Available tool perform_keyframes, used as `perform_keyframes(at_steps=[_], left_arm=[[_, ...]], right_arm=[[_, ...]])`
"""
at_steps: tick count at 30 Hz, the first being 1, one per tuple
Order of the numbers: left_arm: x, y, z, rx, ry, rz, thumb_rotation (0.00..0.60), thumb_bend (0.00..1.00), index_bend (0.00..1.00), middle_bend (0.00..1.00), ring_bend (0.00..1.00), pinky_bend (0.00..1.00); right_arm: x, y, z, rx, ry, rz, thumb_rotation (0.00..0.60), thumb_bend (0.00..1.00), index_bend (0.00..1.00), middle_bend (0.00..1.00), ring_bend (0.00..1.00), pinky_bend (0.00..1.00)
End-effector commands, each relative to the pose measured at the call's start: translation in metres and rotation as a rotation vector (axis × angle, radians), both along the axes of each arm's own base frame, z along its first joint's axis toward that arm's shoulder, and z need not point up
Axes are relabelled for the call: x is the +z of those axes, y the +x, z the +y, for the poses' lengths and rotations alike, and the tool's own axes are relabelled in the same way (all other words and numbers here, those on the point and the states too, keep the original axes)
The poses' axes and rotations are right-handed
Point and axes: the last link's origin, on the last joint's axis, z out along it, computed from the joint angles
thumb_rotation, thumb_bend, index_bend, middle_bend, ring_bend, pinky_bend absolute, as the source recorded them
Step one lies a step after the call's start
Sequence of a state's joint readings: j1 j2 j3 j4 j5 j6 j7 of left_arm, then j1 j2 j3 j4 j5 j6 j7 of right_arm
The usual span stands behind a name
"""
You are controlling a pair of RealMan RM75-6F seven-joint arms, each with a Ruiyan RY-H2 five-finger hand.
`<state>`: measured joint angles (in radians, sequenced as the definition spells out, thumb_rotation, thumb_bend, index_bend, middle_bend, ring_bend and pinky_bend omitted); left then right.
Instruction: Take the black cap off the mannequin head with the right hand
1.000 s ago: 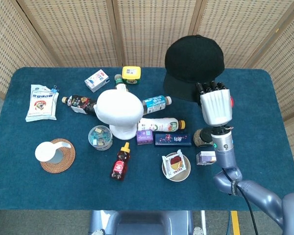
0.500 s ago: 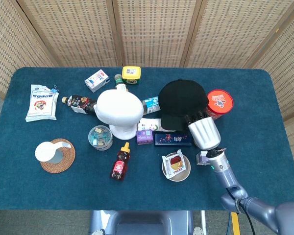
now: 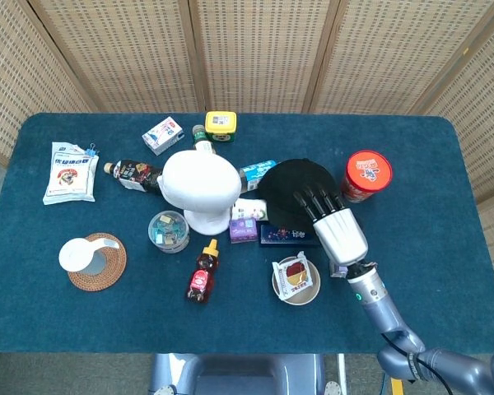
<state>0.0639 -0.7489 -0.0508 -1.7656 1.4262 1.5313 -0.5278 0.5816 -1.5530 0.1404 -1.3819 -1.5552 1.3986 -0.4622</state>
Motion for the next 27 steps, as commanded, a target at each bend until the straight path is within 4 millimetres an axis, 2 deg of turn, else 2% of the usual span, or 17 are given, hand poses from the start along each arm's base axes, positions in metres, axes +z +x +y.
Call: perform_keyframes(at_steps=[1, 7, 11, 14, 16, 21, 27], left_arm=[[0.0, 0.0, -0.001, 0.0, 0.003, -0.003, 0.6, 0.2, 0.0, 0.0, 0.0, 0.05], [0.002, -0.001, -0.003, 0.004, 0.006, -0.012, 0.6, 0.2, 0.0, 0.0, 0.0, 0.05], [0.002, -0.001, -0.005, 0.003, 0.01, -0.009, 0.6, 0.2, 0.01, 0.0, 0.0, 0.05], [-0.001, 0.001, -0.008, -0.004, 0.004, 0.006, 0.6, 0.2, 0.01, 0.0, 0.0, 0.05], [-0.003, 0.002, -0.01, -0.008, 0.007, 0.014, 0.6, 0.2, 0.01, 0.0, 0.0, 0.05], [-0.006, 0.003, -0.013, -0.009, 0.014, 0.031, 0.6, 0.2, 0.01, 0.0, 0.0, 0.05], [-0.008, 0.003, -0.019, -0.015, 0.019, 0.045, 0.6, 0.2, 0.01, 0.0, 0.0, 0.05]], right_arm=[[0.02, -0.004, 0.023, -0.063, 0.071, 0.006, 0.6, 0.0, 0.07, 0.07, 0.08, 0.24], [0.042, -0.012, 0.047, -0.036, 0.061, 0.025, 0.6, 0.0, 0.08, 0.06, 0.07, 0.22], [0.059, -0.033, 0.066, -0.022, 0.048, 0.056, 0.6, 0.0, 0.09, 0.06, 0.07, 0.21], [0.079, -0.063, 0.085, -0.095, 0.071, 0.064, 0.6, 0.0, 0.08, 0.04, 0.02, 0.16], [0.085, -0.069, 0.095, -0.107, 0.081, 0.062, 0.6, 0.0, 0.06, 0.01, 0.0, 0.12], [0.092, -0.082, 0.112, -0.124, 0.065, 0.043, 0.6, 0.0, 0.05, 0.0, 0.0, 0.09], [0.094, -0.095, 0.12, -0.15, 0.045, 0.023, 0.6, 0.0, 0.05, 0.0, 0.0, 0.09]])
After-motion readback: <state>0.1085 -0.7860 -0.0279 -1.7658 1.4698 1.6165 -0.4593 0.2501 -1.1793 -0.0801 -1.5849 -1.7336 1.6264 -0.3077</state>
